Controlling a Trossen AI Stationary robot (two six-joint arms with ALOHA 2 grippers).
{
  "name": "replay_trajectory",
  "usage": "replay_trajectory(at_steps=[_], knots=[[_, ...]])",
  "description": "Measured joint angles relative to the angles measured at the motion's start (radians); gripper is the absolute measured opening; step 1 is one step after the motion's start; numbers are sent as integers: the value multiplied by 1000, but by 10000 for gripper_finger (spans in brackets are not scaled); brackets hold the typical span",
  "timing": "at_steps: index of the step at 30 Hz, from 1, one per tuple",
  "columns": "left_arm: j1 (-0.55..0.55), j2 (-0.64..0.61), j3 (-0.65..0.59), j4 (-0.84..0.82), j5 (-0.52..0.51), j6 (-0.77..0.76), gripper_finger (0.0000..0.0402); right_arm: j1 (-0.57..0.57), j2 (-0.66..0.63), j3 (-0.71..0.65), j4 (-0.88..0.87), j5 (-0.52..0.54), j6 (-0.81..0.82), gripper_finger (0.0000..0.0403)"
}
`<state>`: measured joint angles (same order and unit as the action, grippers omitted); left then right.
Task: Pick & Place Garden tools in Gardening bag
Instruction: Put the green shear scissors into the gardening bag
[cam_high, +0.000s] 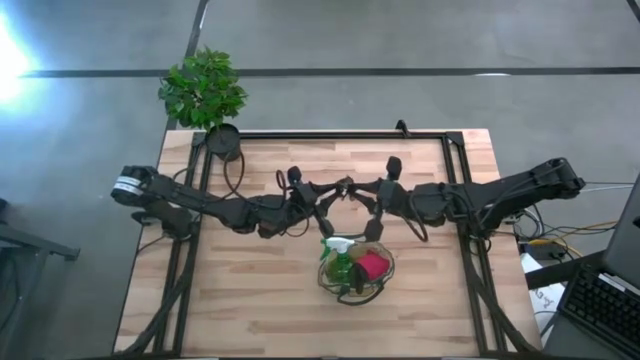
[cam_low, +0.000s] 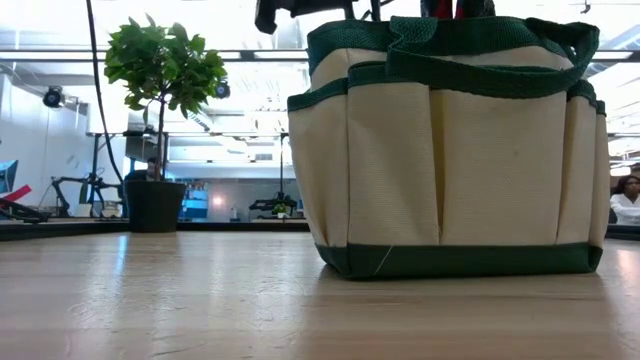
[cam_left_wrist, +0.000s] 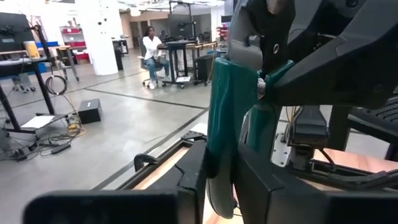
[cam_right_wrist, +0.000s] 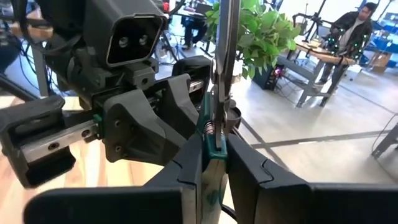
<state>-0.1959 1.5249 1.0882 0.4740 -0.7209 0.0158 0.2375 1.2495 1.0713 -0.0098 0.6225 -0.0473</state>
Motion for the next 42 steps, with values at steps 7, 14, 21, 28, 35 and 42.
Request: replay_trajectory(at_steps=[7,14,21,28,35,42], knots=[[-2,-18,0,-60,-65,-68,182,50,-117,3,-149,23,22,37],[-2,-72,0,-222,-90,-172,269,217,-205,-51,-239,-30,131,37],[-30,-105,0,-312,-82,-198,279,439,-187,-195,34,-46,147,37],[-68,-110,0,-372,-83,-232,277,584,-94,-358,382,27,167,37],[-109,-110,0,-393,-83,-246,277,610,91,-411,617,33,126,37],[-134,-110,0,-432,-83,-261,277,609,224,-346,623,67,93,37]])
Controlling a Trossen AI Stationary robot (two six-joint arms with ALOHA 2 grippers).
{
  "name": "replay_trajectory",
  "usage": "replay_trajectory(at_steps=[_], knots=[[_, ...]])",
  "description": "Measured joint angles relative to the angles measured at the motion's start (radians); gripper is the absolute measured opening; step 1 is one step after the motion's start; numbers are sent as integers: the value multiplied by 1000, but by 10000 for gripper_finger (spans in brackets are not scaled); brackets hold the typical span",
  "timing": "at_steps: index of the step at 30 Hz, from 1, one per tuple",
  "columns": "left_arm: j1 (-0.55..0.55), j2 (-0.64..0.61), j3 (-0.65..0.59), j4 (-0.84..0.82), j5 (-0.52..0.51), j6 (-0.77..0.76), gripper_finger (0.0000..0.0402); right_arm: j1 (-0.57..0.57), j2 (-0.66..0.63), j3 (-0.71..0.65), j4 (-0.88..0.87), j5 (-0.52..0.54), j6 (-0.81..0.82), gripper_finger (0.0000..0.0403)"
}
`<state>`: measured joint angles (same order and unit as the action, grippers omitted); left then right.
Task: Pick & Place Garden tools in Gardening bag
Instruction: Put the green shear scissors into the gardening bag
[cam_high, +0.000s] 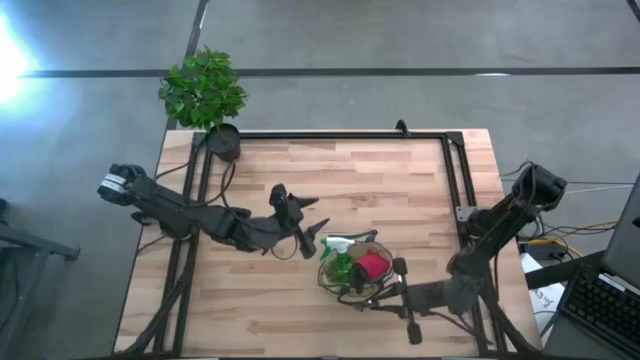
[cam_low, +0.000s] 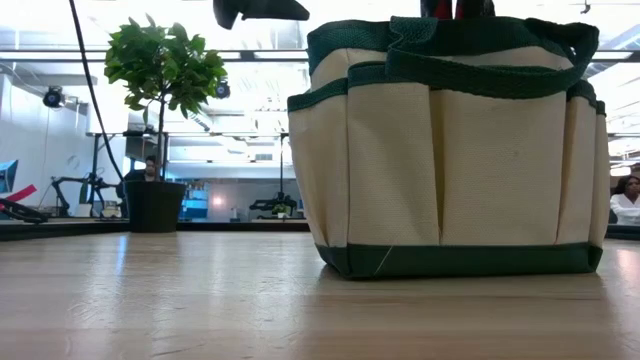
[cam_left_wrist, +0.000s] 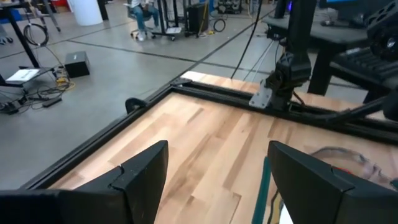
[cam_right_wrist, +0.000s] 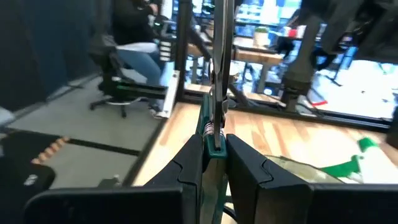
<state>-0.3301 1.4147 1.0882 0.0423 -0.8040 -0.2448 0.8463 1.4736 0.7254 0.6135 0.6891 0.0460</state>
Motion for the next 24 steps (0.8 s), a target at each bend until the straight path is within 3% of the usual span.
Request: replay_trajectory(at_steps=[7,24], knots=[[-12,0,0,-32,-1,-2,277,-7,32,0,-8,77,-16,37],[-19,0,0,-36,0,-20,278,-53,33,-69,-28,96,96,37]])
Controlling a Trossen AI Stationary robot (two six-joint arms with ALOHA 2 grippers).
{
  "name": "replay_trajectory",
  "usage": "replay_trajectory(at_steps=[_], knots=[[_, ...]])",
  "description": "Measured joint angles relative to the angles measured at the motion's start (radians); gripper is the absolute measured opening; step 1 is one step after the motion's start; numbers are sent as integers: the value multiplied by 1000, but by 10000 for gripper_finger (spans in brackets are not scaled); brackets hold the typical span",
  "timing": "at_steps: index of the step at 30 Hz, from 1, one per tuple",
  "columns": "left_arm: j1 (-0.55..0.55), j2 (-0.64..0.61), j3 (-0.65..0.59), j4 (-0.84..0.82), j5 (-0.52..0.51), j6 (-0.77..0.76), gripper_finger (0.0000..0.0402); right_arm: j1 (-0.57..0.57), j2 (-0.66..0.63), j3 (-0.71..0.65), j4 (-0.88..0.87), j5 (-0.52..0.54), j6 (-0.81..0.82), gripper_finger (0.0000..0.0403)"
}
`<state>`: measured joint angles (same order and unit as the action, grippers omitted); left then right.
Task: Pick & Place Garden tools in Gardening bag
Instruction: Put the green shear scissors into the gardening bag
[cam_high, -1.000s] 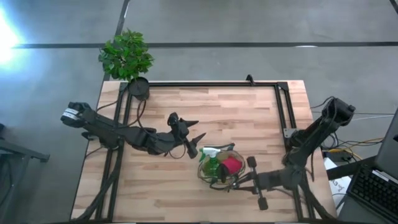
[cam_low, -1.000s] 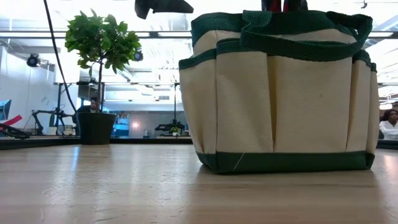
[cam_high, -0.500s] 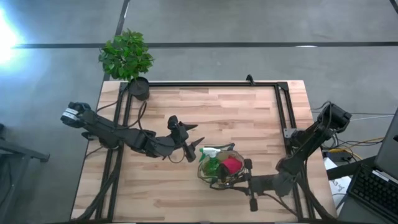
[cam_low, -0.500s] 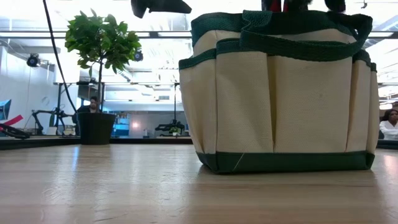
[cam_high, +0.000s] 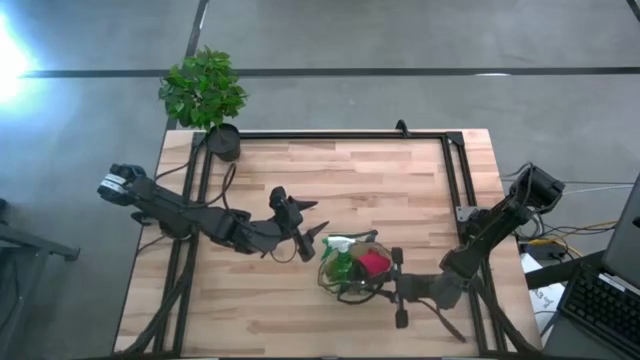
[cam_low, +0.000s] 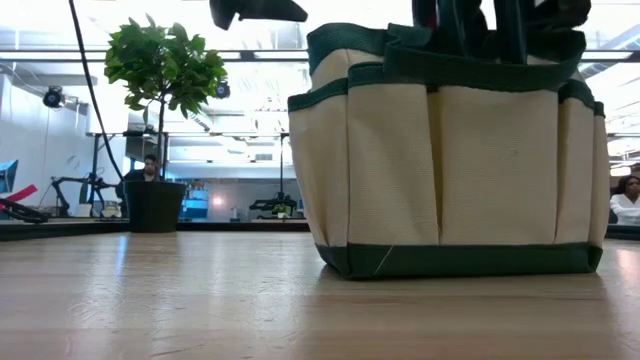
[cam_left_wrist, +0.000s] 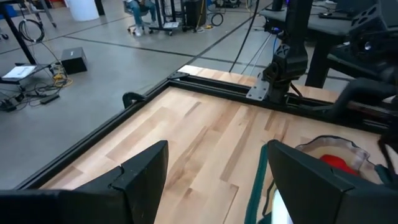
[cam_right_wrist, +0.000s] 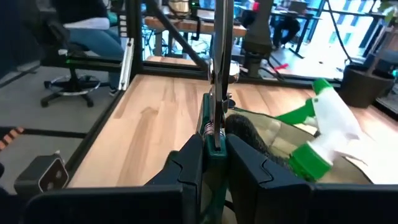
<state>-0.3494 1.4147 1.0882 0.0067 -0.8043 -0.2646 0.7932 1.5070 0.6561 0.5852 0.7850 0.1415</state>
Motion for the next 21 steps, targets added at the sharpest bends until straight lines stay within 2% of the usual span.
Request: replay_trajectory(at_steps=[16,18,21], knots=[[-2,0,0,0,2,-1,278,0,0,-28,5,-27,43,37],[-2,0,0,0,2,-1,278,-1,0,-28,4,-13,43,37],[-2,0,0,-1,2,-2,278,-4,0,-28,24,63,37,37]])
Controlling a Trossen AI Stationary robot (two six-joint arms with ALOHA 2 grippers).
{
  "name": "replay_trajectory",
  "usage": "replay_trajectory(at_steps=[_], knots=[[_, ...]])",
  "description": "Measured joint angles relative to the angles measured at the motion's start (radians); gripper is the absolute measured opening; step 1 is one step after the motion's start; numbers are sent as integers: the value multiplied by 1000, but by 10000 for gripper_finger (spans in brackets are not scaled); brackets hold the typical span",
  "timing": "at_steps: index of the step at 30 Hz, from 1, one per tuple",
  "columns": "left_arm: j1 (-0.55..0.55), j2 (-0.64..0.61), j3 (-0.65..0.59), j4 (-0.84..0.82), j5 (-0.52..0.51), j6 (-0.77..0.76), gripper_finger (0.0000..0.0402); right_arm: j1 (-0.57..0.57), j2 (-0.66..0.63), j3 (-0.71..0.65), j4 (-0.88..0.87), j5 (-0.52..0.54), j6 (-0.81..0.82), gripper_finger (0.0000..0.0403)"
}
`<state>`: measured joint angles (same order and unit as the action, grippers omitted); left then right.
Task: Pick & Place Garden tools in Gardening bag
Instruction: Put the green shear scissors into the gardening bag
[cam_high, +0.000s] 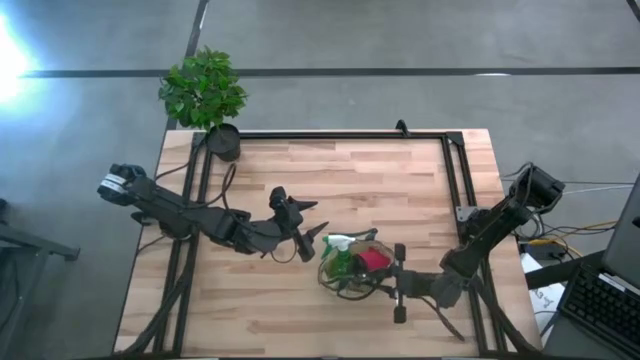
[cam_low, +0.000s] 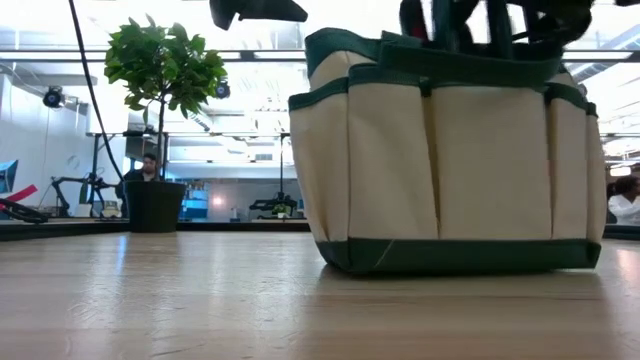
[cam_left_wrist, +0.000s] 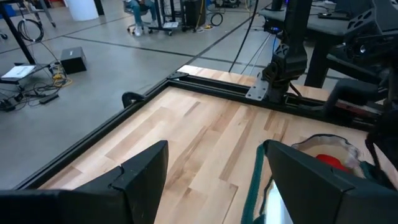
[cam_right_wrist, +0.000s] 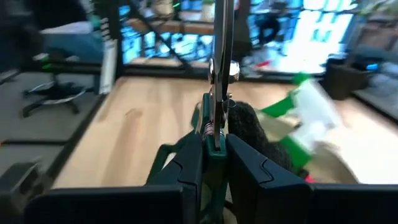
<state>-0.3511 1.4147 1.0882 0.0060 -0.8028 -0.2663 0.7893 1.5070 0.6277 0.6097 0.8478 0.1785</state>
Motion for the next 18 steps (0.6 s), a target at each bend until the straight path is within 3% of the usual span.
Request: replay_trajectory(at_steps=[3,18], knots=[[0,0,0,0,0,-1,278,-4,0,0,21,22,-24,37],[0,0,0,0,1,-1,278,-7,0,-14,-35,-66,111,37]])
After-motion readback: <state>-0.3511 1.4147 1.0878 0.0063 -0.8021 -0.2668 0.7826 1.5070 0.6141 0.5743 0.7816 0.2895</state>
